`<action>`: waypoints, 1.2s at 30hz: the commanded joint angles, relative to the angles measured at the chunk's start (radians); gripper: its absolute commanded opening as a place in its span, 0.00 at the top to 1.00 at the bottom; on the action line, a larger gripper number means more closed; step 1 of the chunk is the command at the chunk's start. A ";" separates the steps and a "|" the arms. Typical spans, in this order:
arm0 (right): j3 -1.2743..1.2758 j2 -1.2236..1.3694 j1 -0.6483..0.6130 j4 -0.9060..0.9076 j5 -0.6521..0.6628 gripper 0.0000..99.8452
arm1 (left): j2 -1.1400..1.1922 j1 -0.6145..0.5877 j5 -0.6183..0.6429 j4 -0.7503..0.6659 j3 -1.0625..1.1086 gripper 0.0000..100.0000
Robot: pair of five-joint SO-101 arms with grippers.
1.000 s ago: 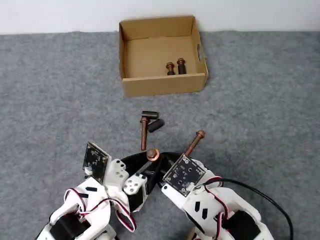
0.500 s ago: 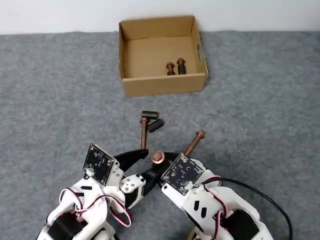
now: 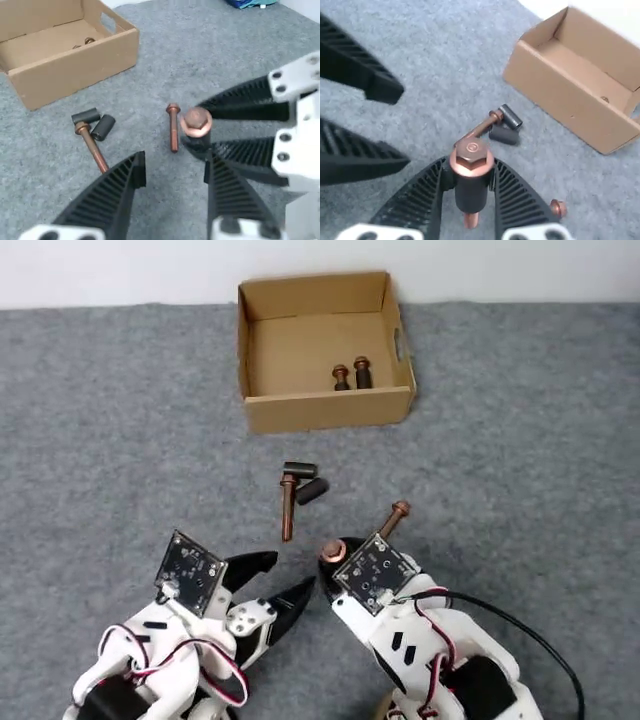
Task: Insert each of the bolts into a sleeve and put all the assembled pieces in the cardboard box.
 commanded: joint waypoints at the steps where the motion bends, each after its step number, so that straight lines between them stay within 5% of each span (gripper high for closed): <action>1: -0.012 -0.008 0.019 -0.054 0.002 0.99 | 0.005 -0.003 0.018 0.017 -0.059 0.80; 7: -0.015 -0.002 0.071 -0.059 -0.020 0.99 | 0.000 -0.048 0.026 -0.021 -0.062 0.82; 12: -0.021 0.001 0.306 -0.054 -0.167 0.99 | 0.000 -0.296 0.020 -0.117 -0.028 0.99; 20: -0.265 0.239 0.478 -0.012 -0.302 0.99 | 0.000 -0.621 -0.087 -0.235 0.252 1.00; 36: -1.177 1.297 0.476 -0.084 -0.451 0.99 | 0.000 -0.667 -0.103 -0.336 0.515 1.00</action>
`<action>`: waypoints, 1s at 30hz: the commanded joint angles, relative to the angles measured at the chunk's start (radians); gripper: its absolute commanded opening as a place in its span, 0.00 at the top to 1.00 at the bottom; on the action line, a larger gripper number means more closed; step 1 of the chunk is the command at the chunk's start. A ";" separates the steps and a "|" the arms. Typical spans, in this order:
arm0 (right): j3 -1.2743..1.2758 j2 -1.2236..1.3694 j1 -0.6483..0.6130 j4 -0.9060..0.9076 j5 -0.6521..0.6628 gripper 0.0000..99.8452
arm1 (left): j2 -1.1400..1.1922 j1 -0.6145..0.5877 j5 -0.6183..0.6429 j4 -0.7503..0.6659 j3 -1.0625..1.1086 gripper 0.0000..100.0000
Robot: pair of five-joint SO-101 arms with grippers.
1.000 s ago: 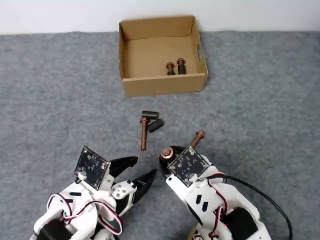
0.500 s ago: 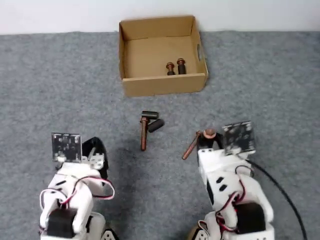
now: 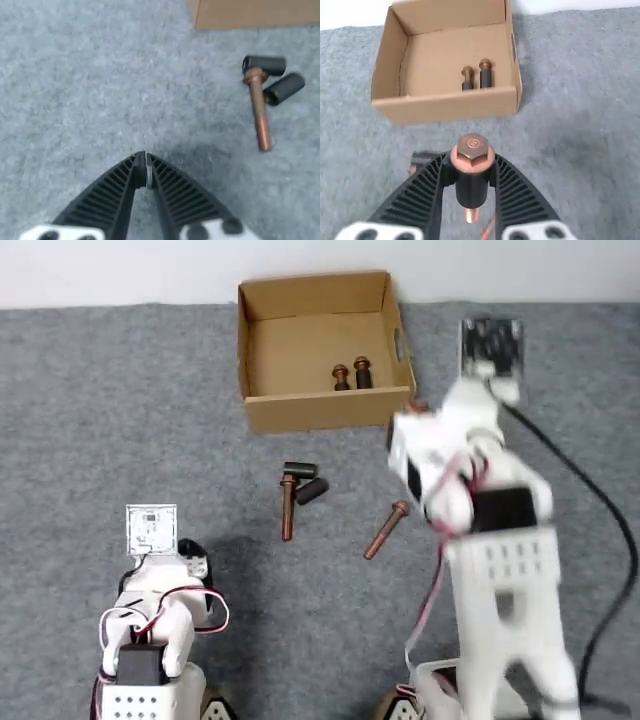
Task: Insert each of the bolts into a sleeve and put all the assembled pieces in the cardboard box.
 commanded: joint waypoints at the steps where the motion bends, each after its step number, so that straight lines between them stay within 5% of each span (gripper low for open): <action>1: -0.229 0.185 0.007 -0.104 -0.008 0.99 | -0.006 -0.008 -0.002 -0.026 -0.004 1.00; 14: -0.764 0.806 -0.016 -0.262 0.005 0.99 | 0.000 -0.008 -0.002 -0.057 -0.001 1.00; 30: -1.298 1.465 -0.122 -0.262 0.279 0.99 | 0.000 -0.057 -0.002 -0.061 -0.001 1.00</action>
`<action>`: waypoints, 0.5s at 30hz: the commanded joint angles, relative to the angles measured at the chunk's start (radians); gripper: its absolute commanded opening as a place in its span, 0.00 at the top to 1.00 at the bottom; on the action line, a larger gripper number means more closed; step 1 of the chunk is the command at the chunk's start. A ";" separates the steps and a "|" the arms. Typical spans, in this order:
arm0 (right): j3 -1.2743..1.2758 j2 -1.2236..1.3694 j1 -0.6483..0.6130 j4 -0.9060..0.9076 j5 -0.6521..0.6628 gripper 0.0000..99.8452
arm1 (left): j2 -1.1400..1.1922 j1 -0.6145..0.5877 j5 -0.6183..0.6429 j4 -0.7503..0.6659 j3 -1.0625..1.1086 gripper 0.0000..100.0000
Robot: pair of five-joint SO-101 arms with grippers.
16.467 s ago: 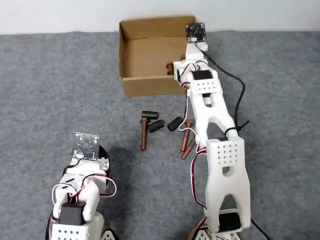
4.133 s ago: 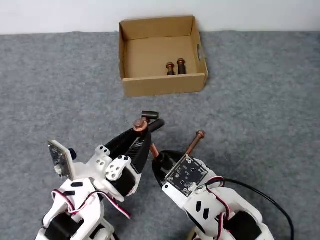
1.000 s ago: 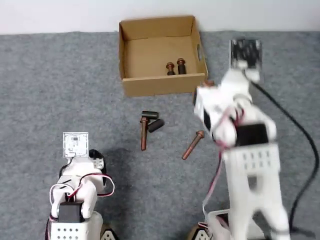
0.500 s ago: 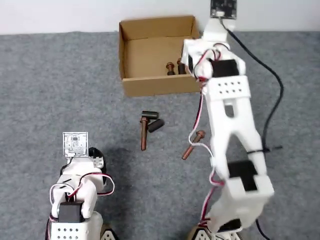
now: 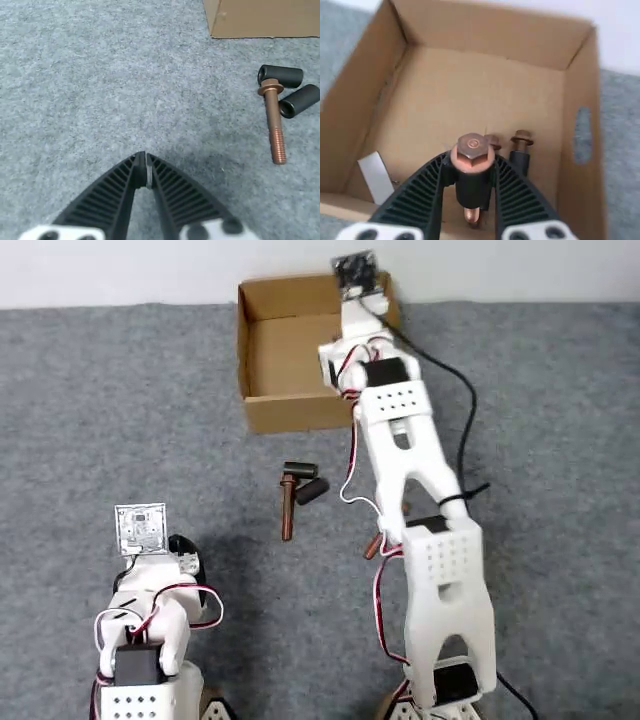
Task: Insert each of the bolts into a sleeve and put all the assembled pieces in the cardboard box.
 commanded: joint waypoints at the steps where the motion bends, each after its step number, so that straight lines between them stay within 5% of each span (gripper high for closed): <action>1: -0.187 0.099 -0.030 -0.025 0.061 0.99 | 0.000 -0.003 -0.002 -0.023 -0.002 1.00; 7: -0.351 0.303 -0.059 0.021 0.216 0.95 | 0.000 -0.005 -0.002 -0.023 -0.002 1.00; 11: -0.454 0.355 -0.070 0.084 0.226 0.86 | 0.000 -0.005 -0.002 -0.023 -0.002 1.00; 15: -0.545 0.358 -0.088 0.170 0.226 0.89 | 0.000 -0.006 -0.002 -0.023 -0.002 1.00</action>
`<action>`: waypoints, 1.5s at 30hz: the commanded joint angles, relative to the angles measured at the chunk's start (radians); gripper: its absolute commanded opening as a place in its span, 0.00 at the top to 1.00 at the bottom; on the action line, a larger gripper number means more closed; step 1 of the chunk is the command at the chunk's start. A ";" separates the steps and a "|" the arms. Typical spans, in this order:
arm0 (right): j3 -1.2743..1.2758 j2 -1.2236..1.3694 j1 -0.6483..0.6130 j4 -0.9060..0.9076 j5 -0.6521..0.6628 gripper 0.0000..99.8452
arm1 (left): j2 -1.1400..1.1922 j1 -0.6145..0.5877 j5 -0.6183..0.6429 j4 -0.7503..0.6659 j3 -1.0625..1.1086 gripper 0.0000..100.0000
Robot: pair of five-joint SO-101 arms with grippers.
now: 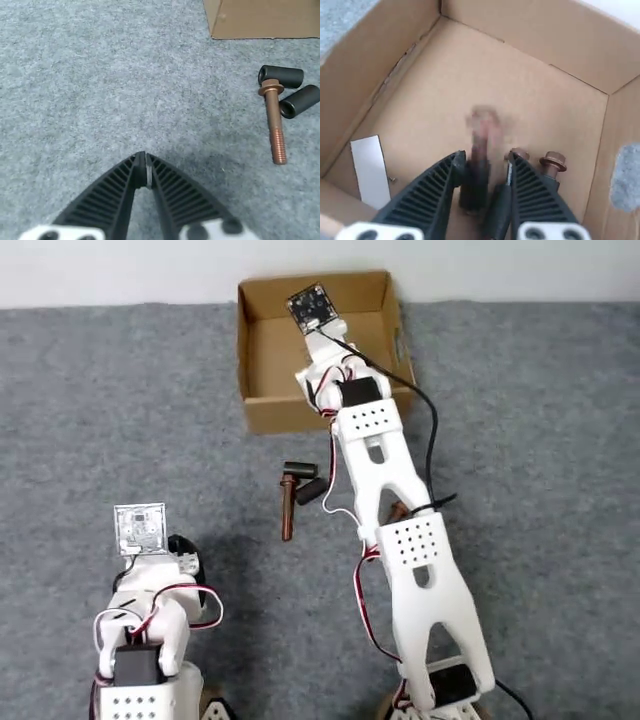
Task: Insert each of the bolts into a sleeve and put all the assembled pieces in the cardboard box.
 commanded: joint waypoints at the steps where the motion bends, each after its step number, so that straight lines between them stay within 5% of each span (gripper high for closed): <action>1: -0.112 -0.007 -0.036 0.074 0.011 0.90 | 0.000 -0.006 -0.002 -0.023 -0.002 1.00; 9: -0.325 -0.012 -0.038 0.352 0.006 0.99 | 0.000 -0.029 -0.009 -0.021 -0.002 1.00; 24: -0.310 -0.193 -0.131 0.823 -0.064 0.99 | -0.002 -0.094 -0.009 -0.021 -0.002 1.00; 32: -0.199 -0.197 -0.145 0.820 0.044 0.99 | -0.002 -0.094 -0.009 -0.021 -0.002 1.00; 39: -0.066 -0.193 -0.150 0.819 0.110 0.79 | -0.003 -0.095 -0.009 -0.021 -0.002 1.00; 45: 0.000 -0.186 -0.168 0.800 0.112 0.83 | -0.003 -0.095 -0.009 -0.021 -0.002 1.00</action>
